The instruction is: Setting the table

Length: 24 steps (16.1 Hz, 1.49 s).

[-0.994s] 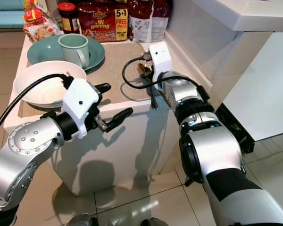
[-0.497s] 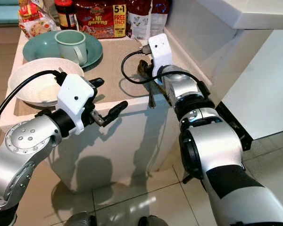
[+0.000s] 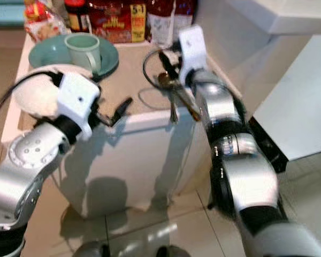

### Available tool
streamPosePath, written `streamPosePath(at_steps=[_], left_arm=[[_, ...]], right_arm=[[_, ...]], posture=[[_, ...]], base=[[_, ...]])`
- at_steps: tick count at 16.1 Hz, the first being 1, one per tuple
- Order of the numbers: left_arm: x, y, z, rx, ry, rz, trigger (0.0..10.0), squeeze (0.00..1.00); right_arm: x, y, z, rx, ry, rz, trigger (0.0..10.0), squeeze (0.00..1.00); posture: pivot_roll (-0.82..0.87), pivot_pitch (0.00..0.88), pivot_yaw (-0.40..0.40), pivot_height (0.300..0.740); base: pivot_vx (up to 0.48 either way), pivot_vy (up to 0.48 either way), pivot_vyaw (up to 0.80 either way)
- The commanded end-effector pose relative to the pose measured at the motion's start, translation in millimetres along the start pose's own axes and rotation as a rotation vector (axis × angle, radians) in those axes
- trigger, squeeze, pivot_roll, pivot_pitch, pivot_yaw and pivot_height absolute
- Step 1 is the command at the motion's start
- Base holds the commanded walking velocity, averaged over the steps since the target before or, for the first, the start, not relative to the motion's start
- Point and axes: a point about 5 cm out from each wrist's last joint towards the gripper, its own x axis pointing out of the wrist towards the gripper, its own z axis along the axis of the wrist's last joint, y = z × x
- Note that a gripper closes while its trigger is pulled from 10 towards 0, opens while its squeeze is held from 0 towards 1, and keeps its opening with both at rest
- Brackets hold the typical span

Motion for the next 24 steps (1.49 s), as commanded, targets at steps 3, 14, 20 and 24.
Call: streamPosePath(at_steps=[3,14,20,24], left_arm=[[7.1,14.4,5,0.003,0.005,0.095,10.0,0.0],[3.3,150.7,-31,-0.224,0.336,0.432,10.0,0.0],[3.7,168.4,-52,-0.439,0.414,0.452,10.0,0.0],[1.9,169.9,-61,-0.485,0.49,0.419,4.9,0.0]], right_arm=[[-32.1,4.8,15,0.068,-0.131,0.002,10.0,0.0],[-103.7,50.6,4,0.139,0.034,0.39,10.0,0.0],[-114.4,55.6,3,0.139,0.098,0.44,10.0,0.0],[-119.0,54.0,1,0.122,0.142,0.46,10.0,0.0]], posture=[[0.1,0.028,-0.087,0.74],[0.08,0.012,-0.061,0.74],[0.07,0.029,-0.053,0.74],[0.07,0.032,-0.057,0.74]], base=[[0.0,0.0,0.0],[0.0,0.0,0.0],[0.0,0.0,0.0],[0.0,0.0,0.0]])
